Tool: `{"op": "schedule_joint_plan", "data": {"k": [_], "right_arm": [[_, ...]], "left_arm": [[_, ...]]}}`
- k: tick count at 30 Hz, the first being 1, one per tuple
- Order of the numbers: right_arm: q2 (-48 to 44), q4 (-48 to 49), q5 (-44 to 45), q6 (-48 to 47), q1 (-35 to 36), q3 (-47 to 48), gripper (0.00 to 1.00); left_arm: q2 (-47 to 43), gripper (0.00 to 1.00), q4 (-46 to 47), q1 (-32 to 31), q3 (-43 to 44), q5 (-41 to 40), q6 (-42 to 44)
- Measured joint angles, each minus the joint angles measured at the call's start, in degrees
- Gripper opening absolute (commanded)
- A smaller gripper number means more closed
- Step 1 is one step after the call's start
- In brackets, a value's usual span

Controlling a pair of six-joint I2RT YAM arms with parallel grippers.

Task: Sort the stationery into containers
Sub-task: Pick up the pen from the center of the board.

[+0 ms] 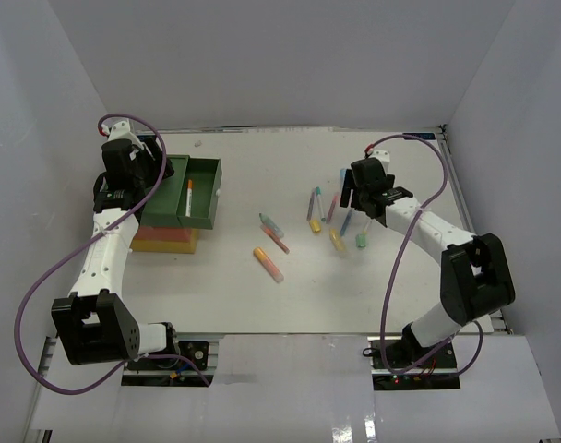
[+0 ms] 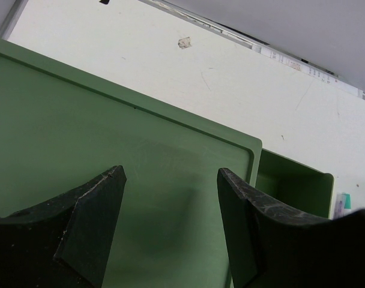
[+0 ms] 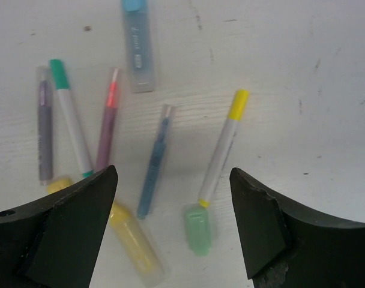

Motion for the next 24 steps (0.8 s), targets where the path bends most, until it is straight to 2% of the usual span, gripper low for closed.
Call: {"op": "schedule_joint_plan", "data": {"k": [8, 14, 15, 24], "right_arm": [[6.4, -0.4, 1.2, 4.0, -7.4, -0.3, 0.72], [12.0, -0.4, 0.7, 6.9, -9.5, -0.3, 0.63], [12.8, -0.4, 0.5, 7.6, -9.7, -0.3, 0.59], [14.3, 0.5, -0.8, 10.6, -10.3, -1.2, 0.49]], "left_arm": [[0.0, 0.74, 0.0, 0.0, 0.0, 0.1, 0.0], [0.0, 0.74, 0.0, 0.0, 0.0, 0.1, 0.0], [0.0, 0.74, 0.0, 0.0, 0.0, 0.1, 0.0], [0.0, 0.74, -0.1, 0.0, 0.0, 0.1, 0.0]]}}
